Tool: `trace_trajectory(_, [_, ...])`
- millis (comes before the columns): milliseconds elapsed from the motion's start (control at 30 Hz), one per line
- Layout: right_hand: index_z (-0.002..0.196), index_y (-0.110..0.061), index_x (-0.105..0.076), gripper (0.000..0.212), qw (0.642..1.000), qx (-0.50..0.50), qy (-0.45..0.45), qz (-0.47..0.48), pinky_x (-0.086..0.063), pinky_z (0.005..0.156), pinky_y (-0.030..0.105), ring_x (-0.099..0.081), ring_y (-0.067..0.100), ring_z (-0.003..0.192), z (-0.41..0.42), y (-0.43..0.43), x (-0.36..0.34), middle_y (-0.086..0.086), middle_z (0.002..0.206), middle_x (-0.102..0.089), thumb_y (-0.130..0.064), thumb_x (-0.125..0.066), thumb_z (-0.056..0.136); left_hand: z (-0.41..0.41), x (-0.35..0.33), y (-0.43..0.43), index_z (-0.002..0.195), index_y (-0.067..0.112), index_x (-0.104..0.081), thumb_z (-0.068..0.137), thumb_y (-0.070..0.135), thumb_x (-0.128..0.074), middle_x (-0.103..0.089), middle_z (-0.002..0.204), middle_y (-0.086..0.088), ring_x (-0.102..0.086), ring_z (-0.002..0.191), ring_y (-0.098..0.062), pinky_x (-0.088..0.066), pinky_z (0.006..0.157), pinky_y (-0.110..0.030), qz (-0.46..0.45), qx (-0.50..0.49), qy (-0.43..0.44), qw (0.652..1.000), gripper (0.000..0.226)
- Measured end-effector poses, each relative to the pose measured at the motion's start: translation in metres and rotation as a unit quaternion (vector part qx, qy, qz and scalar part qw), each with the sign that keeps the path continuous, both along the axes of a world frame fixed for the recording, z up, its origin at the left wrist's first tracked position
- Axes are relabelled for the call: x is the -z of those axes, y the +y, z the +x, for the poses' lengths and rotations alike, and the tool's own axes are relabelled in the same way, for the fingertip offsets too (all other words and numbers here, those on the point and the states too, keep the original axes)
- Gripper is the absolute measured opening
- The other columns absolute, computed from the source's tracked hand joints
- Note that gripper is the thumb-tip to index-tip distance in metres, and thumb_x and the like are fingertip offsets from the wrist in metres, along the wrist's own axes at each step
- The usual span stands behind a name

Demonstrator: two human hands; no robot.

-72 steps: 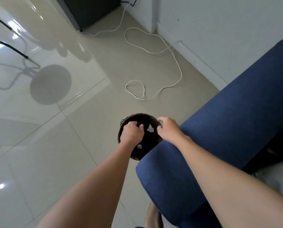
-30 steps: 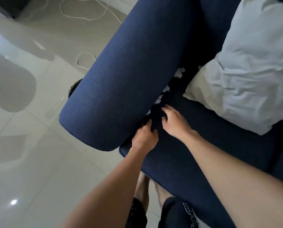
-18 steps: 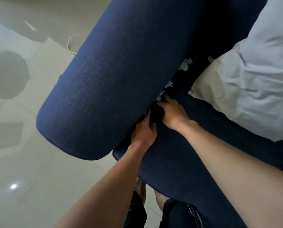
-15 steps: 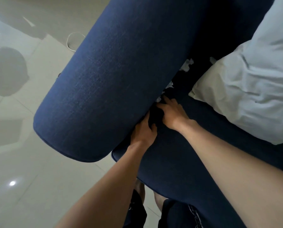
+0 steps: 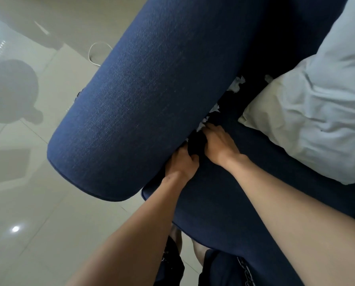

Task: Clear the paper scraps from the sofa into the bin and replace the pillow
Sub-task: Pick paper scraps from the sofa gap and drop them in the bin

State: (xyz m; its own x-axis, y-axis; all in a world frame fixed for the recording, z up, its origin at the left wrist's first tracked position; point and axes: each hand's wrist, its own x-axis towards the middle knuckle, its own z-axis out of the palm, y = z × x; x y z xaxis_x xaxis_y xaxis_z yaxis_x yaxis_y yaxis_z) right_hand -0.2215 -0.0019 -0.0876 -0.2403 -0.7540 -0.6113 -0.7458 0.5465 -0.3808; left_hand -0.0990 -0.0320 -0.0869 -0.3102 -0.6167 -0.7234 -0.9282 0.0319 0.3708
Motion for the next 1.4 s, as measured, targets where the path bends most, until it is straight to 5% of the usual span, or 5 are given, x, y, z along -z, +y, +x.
trace_trajectory(633, [0.077,-0.003,-0.063,0.018,0.918,0.301,0.039,-0.254,-0.055,0.066,0.040,-0.065,0.025,0.079,-0.002,0.024,-0.138,0.008,0.085,-0.069,-0.018,-0.060,0.087,-0.011,-0.155,-0.020,0.095,0.012,-0.056,0.092,0.030,-0.053,-0.059,0.095,0.001,-0.060,0.084,-0.022,-0.049,0.069,-0.033,-0.144,-0.048,0.111,0.982,0.019])
trace_trajectory(833, [0.106,-0.009,-0.057,0.019,0.910,0.298,0.048,-0.285,-0.053,0.069,0.039,-0.064,0.027,0.081,-0.004,-0.017,-0.175,0.008,0.089,-0.070,-0.023,-0.055,0.092,-0.015,-0.187,-0.055,0.098,0.013,-0.051,0.089,0.022,-0.051,-0.059,0.088,0.000,-0.063,0.080,-0.025,-0.057,0.070,-0.043,-0.137,-0.103,0.156,0.973,0.013])
trace_trajectory(933, [0.101,-0.012,-0.065,0.018,0.911,0.300,0.029,-0.280,-0.046,0.065,0.028,-0.063,0.022,0.080,0.000,-0.042,-0.174,0.004,0.089,-0.070,-0.023,-0.055,0.091,-0.009,-0.188,-0.082,0.119,0.016,-0.050,0.091,0.020,-0.047,-0.065,0.097,-0.004,-0.060,0.089,-0.021,-0.050,0.069,-0.035,-0.131,-0.124,0.175,0.968,0.028])
trace_trajectory(1167, [0.088,-0.009,-0.069,0.013,0.921,0.284,-0.008,-0.267,-0.039,0.064,0.024,-0.055,0.018,0.073,0.038,-0.126,-0.170,0.000,0.087,-0.059,-0.017,-0.058,0.089,0.026,-0.189,-0.171,0.090,0.009,-0.070,0.089,0.009,-0.052,-0.065,0.094,-0.001,-0.057,0.073,-0.015,-0.040,0.052,-0.013,-0.157,-0.155,0.198,0.955,0.018])
trace_trajectory(1400, [0.092,-0.005,-0.070,0.012,0.942,0.206,-0.046,-0.261,-0.045,0.068,0.025,-0.061,0.022,0.082,0.094,-0.222,-0.158,0.011,0.097,-0.066,-0.013,-0.061,0.088,0.093,-0.167,-0.254,0.120,0.015,-0.062,0.089,0.014,-0.051,-0.065,0.113,-0.008,-0.061,0.106,-0.028,-0.049,0.096,-0.039,-0.160,-0.236,0.151,0.947,0.033])
